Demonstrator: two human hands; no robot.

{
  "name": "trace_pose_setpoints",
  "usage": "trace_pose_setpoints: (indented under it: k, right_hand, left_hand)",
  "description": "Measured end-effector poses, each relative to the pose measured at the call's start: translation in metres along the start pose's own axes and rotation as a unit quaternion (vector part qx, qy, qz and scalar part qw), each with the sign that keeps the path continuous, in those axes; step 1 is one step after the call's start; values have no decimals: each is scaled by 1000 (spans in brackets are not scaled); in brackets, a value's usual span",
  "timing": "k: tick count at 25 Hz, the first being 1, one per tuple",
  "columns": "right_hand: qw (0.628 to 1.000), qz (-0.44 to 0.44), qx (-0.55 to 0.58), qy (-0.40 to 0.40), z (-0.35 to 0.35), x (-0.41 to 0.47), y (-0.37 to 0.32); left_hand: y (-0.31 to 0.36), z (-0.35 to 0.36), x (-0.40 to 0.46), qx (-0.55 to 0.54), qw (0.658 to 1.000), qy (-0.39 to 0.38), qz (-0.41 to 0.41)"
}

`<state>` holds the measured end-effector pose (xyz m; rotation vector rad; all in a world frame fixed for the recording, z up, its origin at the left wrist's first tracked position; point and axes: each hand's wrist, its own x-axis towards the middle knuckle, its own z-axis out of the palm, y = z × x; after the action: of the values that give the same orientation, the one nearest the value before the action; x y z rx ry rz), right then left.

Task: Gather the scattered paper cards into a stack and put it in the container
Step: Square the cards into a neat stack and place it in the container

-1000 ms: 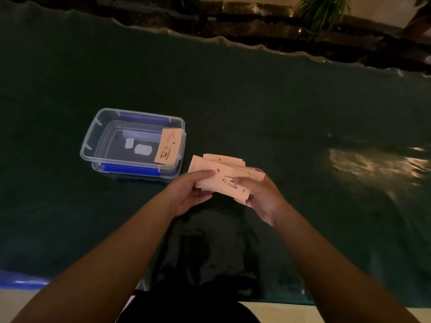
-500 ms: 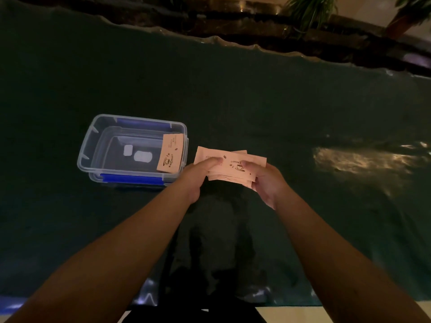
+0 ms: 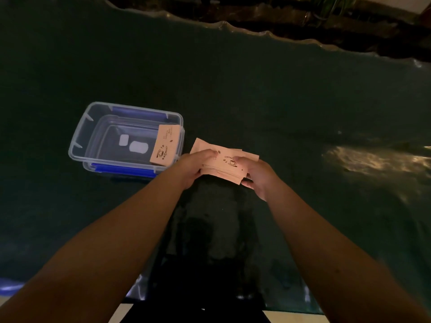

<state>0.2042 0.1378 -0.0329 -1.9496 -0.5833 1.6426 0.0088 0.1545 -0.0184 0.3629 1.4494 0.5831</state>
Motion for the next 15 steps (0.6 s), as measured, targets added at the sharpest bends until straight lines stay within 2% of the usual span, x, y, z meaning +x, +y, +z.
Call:
trace_pose_setpoints:
  k: [2,6,11,15]
  right_hand:
    - [999,7,27,14,3,5,-1]
    - [999,25,14,43,6,7,-5]
    - [999,33,13,35,2,2,-9]
    - [999,40,19,10,-1,-7,-7]
  left_hand:
    - [1,2,4,18,1000,0,-6]
    - [0,4,10,37,999,27,-11]
    - [-5,1,13,21,999,27,-17]
    - [-6,0,6,-19,999,-10,-24]
